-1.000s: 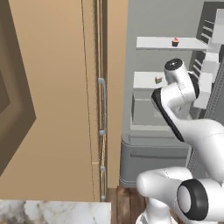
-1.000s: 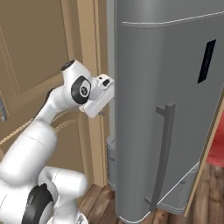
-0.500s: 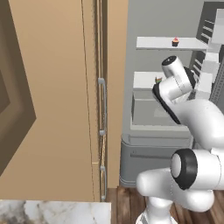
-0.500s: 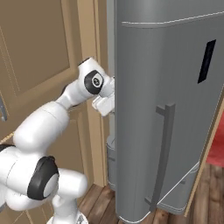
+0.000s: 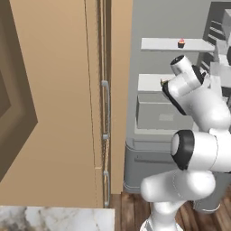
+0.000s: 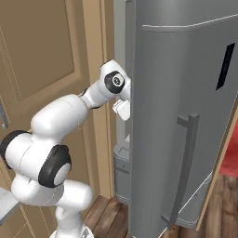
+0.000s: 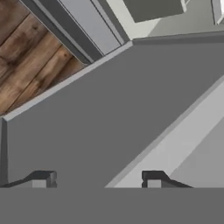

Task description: Take the cupcake and cake from the fridge and place them on the empty tray on the dining counter.

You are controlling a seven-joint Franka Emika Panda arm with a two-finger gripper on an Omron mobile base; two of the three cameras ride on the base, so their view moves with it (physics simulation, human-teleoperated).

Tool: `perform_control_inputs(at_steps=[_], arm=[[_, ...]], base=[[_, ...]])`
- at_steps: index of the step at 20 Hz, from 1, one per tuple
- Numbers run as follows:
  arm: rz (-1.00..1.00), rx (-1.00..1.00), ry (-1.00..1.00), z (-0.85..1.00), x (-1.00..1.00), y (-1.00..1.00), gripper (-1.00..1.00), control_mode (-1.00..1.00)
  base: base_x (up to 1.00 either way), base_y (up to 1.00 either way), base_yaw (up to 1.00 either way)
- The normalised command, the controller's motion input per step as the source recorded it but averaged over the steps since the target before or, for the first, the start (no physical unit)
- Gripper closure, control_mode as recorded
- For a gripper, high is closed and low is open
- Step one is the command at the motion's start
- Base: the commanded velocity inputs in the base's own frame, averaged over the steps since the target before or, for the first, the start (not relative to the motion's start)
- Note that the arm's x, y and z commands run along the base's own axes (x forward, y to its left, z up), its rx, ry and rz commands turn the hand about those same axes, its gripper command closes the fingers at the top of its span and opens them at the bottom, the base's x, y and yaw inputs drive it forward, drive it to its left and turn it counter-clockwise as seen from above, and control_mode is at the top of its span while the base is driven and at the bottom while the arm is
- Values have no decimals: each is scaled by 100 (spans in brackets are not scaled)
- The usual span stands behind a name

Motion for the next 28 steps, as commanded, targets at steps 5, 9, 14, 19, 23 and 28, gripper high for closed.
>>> perform_control_inputs(at_steps=[5, 9, 14, 19, 23, 28], arm=[[-15, 0, 0, -21, -16, -100, -100, -100], [-9, 0, 0, -18, -17, -100, -100, -100], [-2, 0, -6, -7, -26, -100, -100, -100], [1, 3, -14, 0, -51, -72, -100, -100], [6, 0, -11, 0, -43, 0, -100, -100], [2, 1, -29, 17, -64, 48, -100, -100]], base=[[0, 0, 0], [0, 0, 0], [0, 0, 0], [0, 0, 0], [0, 0, 0], [0, 0, 0]])
